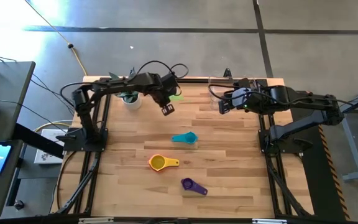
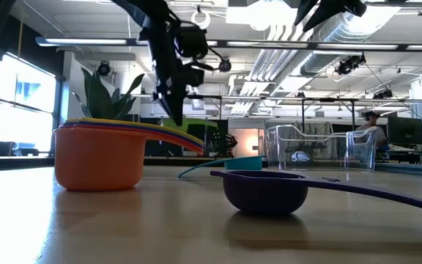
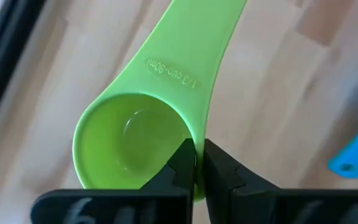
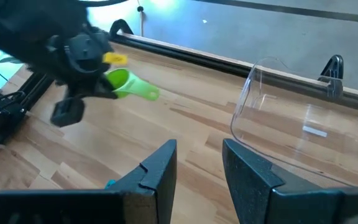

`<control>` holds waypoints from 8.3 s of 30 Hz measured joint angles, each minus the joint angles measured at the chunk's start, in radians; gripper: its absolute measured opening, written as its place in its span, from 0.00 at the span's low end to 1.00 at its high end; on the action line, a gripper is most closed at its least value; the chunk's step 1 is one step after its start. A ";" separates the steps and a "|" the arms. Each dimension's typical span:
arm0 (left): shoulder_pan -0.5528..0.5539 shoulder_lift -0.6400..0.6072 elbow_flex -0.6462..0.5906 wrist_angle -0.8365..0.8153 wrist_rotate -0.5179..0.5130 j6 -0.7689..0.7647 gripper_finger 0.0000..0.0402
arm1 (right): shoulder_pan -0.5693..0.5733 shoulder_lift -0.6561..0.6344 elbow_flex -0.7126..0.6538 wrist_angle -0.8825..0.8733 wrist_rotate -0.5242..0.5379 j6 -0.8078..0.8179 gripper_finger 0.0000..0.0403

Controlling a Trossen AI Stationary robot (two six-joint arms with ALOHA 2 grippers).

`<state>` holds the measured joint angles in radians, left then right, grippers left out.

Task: Nest measuring cups in basket
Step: Stack the green measuring cup into the yellow measuring cup, then stack the blue measuring cup into the green measuring cup

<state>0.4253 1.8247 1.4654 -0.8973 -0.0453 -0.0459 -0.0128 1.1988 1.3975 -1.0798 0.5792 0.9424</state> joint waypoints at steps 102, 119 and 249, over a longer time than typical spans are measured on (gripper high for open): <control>-0.830 0.035 -0.032 -0.070 -0.011 -0.910 0.20 | 0.000 0.000 0.000 0.001 -0.170 -0.114 0.30; -0.817 -0.093 -0.001 -0.293 -0.153 -0.839 0.17 | 0.000 0.007 0.000 0.004 -0.219 -0.070 0.30; -0.705 -0.680 -0.032 -0.604 -0.383 -0.195 0.17 | 0.135 0.801 0.027 0.180 -0.299 0.823 0.01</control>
<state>-0.2794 1.1446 1.4334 -1.5013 -0.4286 -0.2407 0.1223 2.0001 1.4245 -0.8996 0.2800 1.7650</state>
